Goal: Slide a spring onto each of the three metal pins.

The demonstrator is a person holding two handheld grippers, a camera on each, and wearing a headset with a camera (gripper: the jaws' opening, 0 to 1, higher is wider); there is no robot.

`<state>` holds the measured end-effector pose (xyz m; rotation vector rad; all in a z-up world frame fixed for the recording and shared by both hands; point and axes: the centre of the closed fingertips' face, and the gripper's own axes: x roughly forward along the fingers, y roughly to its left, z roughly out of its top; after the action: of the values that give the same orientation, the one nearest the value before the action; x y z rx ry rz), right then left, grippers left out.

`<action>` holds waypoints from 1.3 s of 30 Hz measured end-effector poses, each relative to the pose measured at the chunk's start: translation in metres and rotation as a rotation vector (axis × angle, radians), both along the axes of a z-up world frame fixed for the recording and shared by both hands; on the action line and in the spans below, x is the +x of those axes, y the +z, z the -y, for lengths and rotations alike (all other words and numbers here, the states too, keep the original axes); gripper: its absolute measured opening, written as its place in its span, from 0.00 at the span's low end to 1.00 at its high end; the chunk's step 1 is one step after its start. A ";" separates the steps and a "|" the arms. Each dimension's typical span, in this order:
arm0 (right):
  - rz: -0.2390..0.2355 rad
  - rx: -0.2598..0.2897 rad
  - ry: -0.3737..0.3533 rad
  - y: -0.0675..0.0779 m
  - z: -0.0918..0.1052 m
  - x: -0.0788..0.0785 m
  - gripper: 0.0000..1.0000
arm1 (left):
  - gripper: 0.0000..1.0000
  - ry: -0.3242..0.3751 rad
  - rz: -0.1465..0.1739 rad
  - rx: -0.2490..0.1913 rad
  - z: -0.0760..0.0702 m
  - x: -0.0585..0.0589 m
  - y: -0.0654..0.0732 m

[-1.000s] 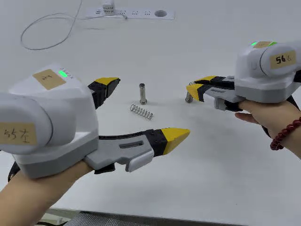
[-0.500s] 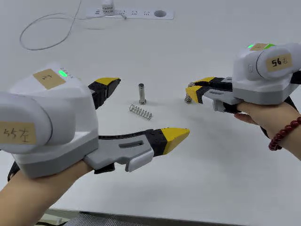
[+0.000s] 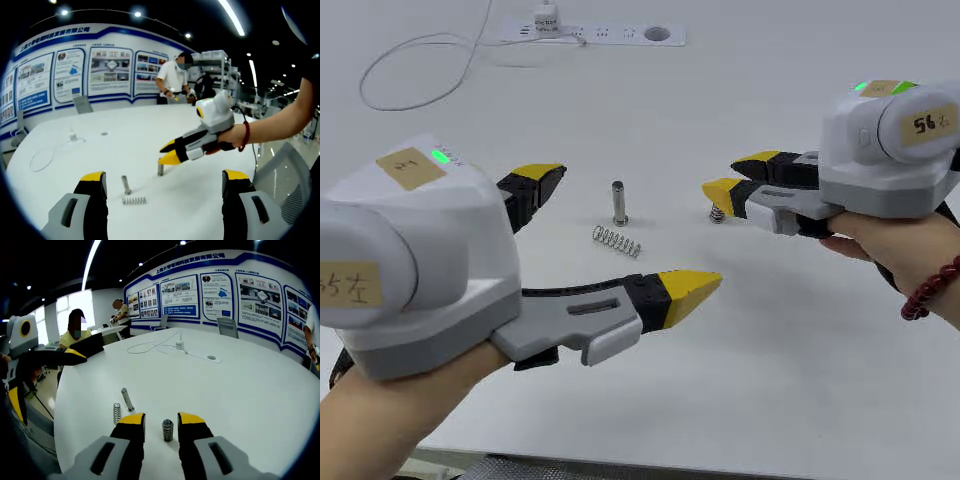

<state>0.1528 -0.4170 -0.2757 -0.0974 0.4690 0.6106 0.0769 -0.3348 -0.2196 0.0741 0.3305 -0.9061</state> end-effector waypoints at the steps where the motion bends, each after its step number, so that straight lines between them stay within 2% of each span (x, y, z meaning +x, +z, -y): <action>1: 0.002 0.000 0.009 0.003 -0.001 -0.001 0.27 | 0.98 0.002 0.002 0.000 0.000 0.000 0.000; 9: 0.018 -0.012 0.058 0.016 -0.014 -0.005 0.30 | 1.00 0.010 -0.004 0.002 -0.003 -0.001 0.001; 18: 0.010 -0.014 0.109 0.020 -0.030 -0.008 0.31 | 1.00 0.027 -0.001 0.003 -0.011 0.000 0.001; 30: -0.022 -0.054 0.190 0.010 -0.057 -0.018 0.32 | 1.00 0.037 0.003 0.012 -0.020 -0.003 0.001; 39: -0.061 -0.078 0.239 -0.008 -0.073 -0.024 0.32 | 1.00 0.051 -0.003 0.009 -0.025 -0.002 0.000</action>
<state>0.1291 -0.3438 -0.2837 -0.2116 0.5449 0.8315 0.0753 -0.3099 -0.2200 0.0725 0.3380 -0.8542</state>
